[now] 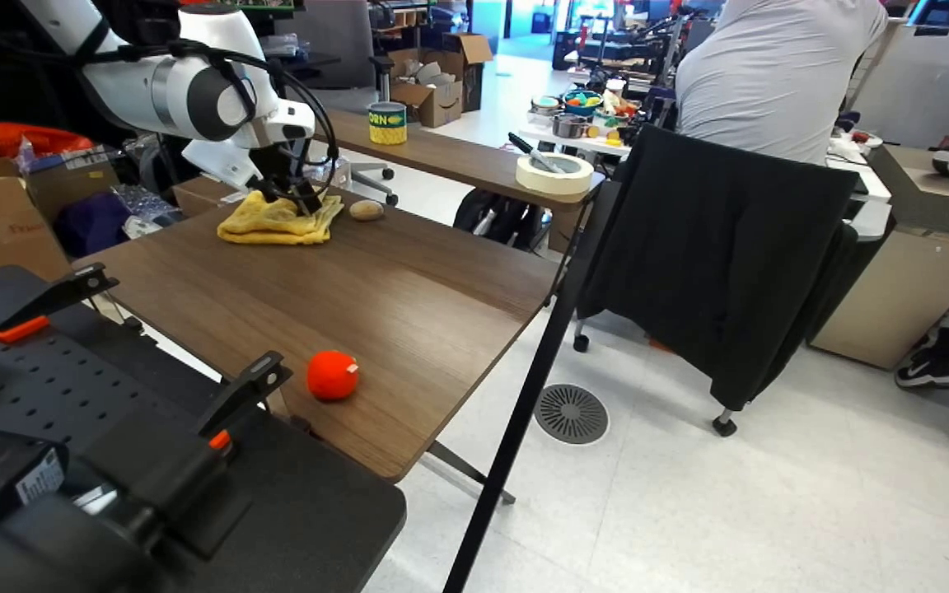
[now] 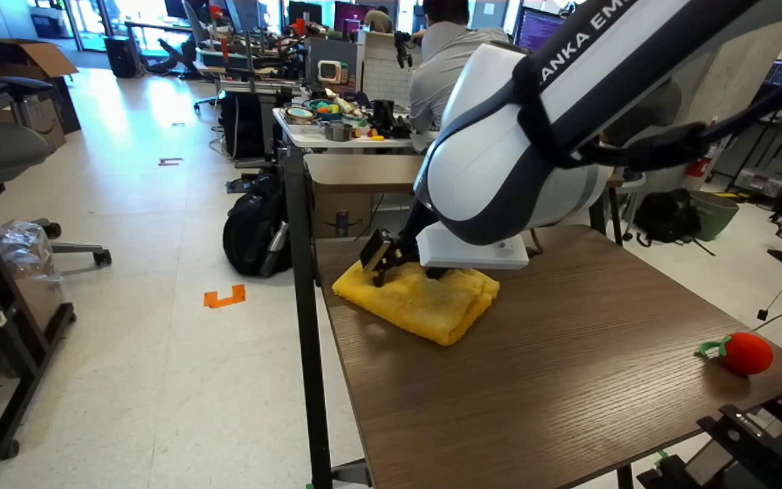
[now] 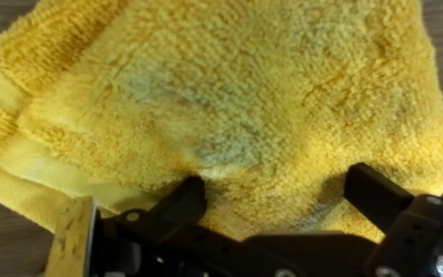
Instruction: Move the red object forward, then use the towel to clean the table
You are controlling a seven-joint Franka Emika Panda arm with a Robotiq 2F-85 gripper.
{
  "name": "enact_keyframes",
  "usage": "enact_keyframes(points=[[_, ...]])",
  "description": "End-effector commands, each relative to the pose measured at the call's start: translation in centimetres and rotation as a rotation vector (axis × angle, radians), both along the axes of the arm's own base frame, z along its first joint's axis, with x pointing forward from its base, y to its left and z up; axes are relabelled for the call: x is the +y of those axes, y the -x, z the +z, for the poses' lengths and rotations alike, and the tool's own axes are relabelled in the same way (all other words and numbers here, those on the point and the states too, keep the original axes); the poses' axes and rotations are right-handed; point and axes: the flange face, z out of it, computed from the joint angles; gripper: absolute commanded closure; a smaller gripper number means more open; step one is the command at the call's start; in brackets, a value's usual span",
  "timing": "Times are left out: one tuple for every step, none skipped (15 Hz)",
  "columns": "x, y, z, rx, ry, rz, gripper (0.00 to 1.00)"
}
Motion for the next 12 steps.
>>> enact_keyframes(points=[[-0.3,1.2,-2.7,0.077,0.044,0.036,0.0],[-0.2,2.1,-3.2,0.111,0.072,0.065,0.0],[-0.2,3.3,-4.0,0.133,0.111,0.103,0.0],[-0.1,4.2,-4.2,0.138,0.127,0.143,0.0],[0.2,5.3,-4.3,0.123,0.147,0.187,0.0],[0.4,6.4,-4.3,0.109,0.166,0.235,0.0],[0.8,7.7,-4.3,0.092,0.181,0.285,0.0],[1.2,8.7,-4.2,0.071,0.194,0.332,0.0],[1.8,10.0,-4.1,0.053,0.199,0.382,0.0],[2.3,11.1,-4.1,0.038,0.202,0.429,0.0],[3.2,12.5,-4.0,0.025,0.194,0.479,0.0],[3.8,13.6,-3.9,0.018,0.188,0.526,0.0]])
